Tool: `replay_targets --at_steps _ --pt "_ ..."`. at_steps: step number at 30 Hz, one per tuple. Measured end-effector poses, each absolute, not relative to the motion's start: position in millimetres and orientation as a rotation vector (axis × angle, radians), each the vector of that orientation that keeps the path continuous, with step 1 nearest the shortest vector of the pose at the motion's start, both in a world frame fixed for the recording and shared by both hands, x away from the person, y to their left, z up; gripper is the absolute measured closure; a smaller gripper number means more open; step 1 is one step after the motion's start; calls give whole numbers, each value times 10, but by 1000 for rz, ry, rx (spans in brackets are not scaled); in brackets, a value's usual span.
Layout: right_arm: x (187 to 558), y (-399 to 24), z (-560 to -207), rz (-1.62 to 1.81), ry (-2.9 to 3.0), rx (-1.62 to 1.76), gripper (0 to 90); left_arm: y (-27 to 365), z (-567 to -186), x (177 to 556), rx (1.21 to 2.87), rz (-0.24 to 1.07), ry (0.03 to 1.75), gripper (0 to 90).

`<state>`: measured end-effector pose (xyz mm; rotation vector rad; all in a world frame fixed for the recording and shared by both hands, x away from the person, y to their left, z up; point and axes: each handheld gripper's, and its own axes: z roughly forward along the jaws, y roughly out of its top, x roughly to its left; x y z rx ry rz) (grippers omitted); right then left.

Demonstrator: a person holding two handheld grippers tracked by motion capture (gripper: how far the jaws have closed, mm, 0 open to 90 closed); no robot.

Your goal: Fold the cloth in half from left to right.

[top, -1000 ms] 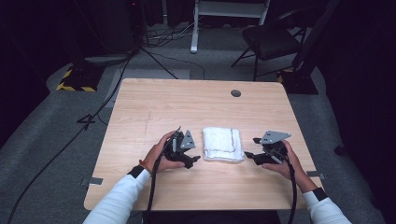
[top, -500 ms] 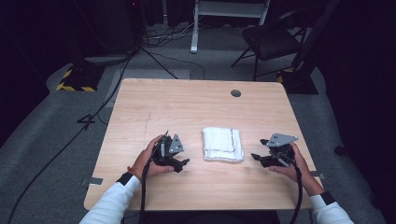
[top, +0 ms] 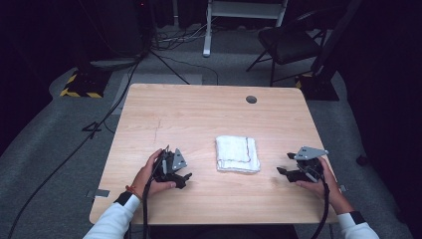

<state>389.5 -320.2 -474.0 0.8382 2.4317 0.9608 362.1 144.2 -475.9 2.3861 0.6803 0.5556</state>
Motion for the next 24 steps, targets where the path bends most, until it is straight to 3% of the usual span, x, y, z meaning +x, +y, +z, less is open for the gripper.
replay_targets --at_steps 24 --pt "3693 -3775 -4965 936 2327 1085 238 2214 -4930 3444 2304 503 934 173"
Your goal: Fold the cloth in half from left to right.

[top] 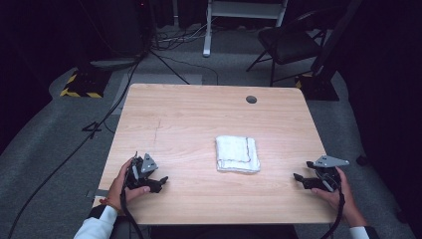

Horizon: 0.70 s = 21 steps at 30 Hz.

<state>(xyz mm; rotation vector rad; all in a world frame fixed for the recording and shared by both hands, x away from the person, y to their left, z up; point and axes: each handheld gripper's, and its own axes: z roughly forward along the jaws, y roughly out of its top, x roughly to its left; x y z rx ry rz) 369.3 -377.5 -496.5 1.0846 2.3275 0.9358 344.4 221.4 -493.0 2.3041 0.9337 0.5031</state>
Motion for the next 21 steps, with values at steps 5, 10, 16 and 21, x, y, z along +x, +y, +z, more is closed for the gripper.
replay_targets --at_steps 5,10,16,21 --pt "3708 -3895 -5000 972 2306 1122 219 2347 -4962 3436 2282 491 964 169" --pt "3720 -4011 -5028 994 2263 1181 217 2541 -5036 3427 2196 390 1007 167" --pt "3734 -4021 -5032 1006 2267 1201 211 2574 -5037 3404 2192 396 1017 166" --pt "3732 -4016 -5032 1003 2263 1206 211 2575 -5038 3404 2191 396 1017 165"
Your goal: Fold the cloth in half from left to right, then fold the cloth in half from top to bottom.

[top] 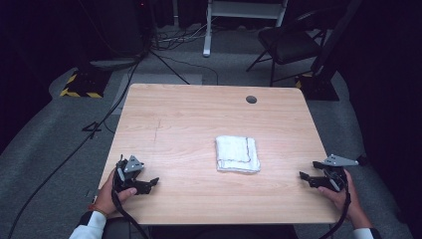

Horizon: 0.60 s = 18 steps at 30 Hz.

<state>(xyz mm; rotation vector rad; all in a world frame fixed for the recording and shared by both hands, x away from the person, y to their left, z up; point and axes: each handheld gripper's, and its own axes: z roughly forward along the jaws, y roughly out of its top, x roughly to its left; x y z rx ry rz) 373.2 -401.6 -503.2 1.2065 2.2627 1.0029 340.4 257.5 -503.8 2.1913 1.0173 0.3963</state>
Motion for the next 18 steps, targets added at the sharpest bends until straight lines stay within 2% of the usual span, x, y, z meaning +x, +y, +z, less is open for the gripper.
replay_targets --at_steps 18 --pt "3731 -4018 -5032 1003 2262 1206 211 2565 -5040 3386 2180 404 1041 164"
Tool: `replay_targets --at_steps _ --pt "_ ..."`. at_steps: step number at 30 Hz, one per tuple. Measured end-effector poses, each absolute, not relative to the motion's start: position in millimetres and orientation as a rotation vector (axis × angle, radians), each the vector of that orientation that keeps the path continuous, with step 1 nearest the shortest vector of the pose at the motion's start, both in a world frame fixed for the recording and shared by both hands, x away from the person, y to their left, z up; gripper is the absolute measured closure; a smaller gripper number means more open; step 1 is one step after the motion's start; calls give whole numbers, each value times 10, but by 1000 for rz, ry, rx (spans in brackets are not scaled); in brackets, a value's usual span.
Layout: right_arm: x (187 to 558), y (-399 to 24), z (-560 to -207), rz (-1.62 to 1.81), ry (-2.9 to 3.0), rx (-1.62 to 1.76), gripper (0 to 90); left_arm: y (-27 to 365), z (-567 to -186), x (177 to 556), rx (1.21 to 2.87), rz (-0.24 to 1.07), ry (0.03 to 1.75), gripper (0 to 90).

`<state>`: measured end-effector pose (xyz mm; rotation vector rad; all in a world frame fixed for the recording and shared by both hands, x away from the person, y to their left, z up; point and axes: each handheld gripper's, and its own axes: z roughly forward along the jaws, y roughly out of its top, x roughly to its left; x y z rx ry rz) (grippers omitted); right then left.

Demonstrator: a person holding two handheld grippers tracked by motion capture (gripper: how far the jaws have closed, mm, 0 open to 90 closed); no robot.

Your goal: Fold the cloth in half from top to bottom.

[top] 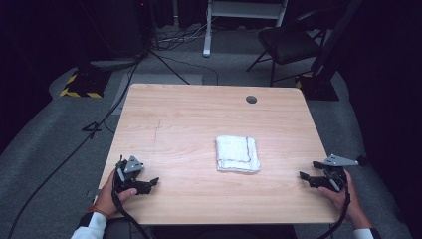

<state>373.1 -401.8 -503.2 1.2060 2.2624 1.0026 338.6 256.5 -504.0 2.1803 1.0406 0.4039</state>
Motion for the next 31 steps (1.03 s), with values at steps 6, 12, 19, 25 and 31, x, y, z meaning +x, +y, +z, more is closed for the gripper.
replay_targets --at_steps 6,12,19,25,31 --pt "3733 -4016 -5032 1003 2262 1207 211 2564 -5040 3375 2177 407 1054 164" --pt "3732 -4007 -5032 999 2253 1218 211 2569 -5040 3380 2178 406 1048 162" --pt "3742 -4003 -5033 999 2252 1221 210 2575 -5037 3376 2181 410 1047 162" --pt "3742 -4003 -5033 999 2252 1222 210 2575 -5037 3376 2182 411 1048 162" --pt "3742 -4003 -5033 999 2252 1222 210 2573 -5040 3376 2178 406 1049 162"
